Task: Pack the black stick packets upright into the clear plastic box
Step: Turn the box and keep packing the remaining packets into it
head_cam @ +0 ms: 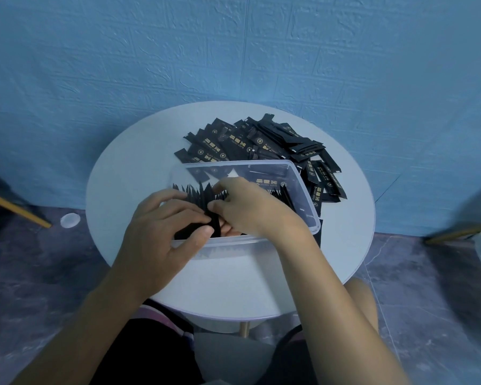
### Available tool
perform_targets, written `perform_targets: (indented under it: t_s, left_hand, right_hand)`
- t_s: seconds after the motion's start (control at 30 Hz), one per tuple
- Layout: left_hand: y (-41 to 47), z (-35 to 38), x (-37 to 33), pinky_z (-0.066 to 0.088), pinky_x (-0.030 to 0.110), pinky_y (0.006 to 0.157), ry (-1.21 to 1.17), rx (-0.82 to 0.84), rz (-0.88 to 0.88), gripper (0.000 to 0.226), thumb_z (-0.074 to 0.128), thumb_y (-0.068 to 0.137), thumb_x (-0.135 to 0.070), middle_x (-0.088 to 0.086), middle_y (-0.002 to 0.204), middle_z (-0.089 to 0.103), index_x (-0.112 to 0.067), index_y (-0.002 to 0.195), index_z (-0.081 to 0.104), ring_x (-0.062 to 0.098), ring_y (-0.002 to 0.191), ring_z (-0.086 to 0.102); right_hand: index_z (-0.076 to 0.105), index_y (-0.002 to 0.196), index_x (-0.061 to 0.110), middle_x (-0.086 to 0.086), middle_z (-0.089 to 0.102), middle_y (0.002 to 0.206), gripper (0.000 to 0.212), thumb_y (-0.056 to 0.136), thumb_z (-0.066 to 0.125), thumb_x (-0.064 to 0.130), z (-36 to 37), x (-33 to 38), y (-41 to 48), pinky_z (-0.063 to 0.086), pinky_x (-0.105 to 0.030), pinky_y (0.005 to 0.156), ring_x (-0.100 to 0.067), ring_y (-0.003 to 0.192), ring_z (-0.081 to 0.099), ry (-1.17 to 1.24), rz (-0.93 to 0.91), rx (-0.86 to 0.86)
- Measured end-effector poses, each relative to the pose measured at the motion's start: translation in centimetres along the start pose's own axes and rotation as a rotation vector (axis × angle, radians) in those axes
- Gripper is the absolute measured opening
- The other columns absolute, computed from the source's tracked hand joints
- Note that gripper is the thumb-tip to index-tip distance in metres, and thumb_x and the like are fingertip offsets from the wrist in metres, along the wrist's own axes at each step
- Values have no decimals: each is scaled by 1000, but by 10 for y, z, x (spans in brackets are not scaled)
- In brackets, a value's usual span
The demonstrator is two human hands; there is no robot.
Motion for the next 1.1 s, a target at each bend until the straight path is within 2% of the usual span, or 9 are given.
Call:
perform_targets:
  t_s: [0.13,0.27,0.43,0.57,0.67,0.8,0.9,0.97,1.1]
  left_hand:
    - [0,0,-1,45,42,102,-2,4,6,34,53,95,-41,-8,101,74,-18,95,79,21,117,57]
    - [0,0,-1,44,38,102,-6,2,6,34,51,96,-40,-9,102,73,-18,98,77,22,117,57]
    - [0,-2,-3,42,33,103,-28,-15,30,31,53,96,-37,-9,101,73,-22,101,79,20,117,55]
    - [0,-2,-1,44,36,102,-33,-19,27,31,55,95,-37,-8,99,74,-20,97,81,20,116,57]
    - [0,-1,-1,46,41,100,-23,-18,30,33,55,95,-38,-6,98,74,-18,94,81,22,115,58]
    - [0,-2,-2,46,42,101,-28,-27,29,34,55,95,-38,-6,106,74,-17,90,80,22,116,57]
    - [2,-2,-3,47,46,100,-36,-29,38,32,55,95,-36,-8,107,74,-17,88,80,22,116,59]
    - [2,-2,-4,47,47,100,-33,-21,46,33,54,96,-36,-9,105,74,-17,89,79,22,115,59]
    - [1,-1,-2,46,46,101,-29,-11,37,32,54,95,-37,-9,105,74,-17,91,79,22,116,58]
  right_hand:
    - [54,117,15,-9,74,74,21,97,59,21,4,-4,2,62,-47,83,-23,69,75,44,6,27]
    - [49,118,16,-9,72,74,21,99,59,17,6,0,2,63,-35,69,-18,61,71,95,16,59]
    - [48,122,13,-10,70,72,24,100,58,16,7,3,3,61,-31,64,-18,58,69,96,26,71]
    - [46,124,12,-11,70,75,26,101,57,14,9,0,1,59,-31,62,-20,62,70,120,37,102]
    - [47,123,9,-11,71,77,23,102,55,12,8,0,-2,60,-32,68,-21,68,71,115,26,125]
    - [54,105,7,-6,70,69,12,100,59,16,5,-1,-4,61,-40,78,-20,66,69,73,28,119]
    - [59,99,7,-3,71,68,12,99,60,19,6,0,-4,60,-45,87,-21,69,71,7,32,115]
    - [61,97,7,-2,71,67,12,99,59,19,6,1,-3,59,-47,88,-23,72,73,-14,34,111]
    - [61,89,11,1,67,62,12,99,59,17,7,-1,0,60,-48,88,-19,65,69,-39,44,98]
Point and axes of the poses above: each hand's wrist, its own y-axis towards the middle knuckle, its own z-axis out of the palm, x = y × z, the point moved 10 cm from there along y, towards the middle knuckle
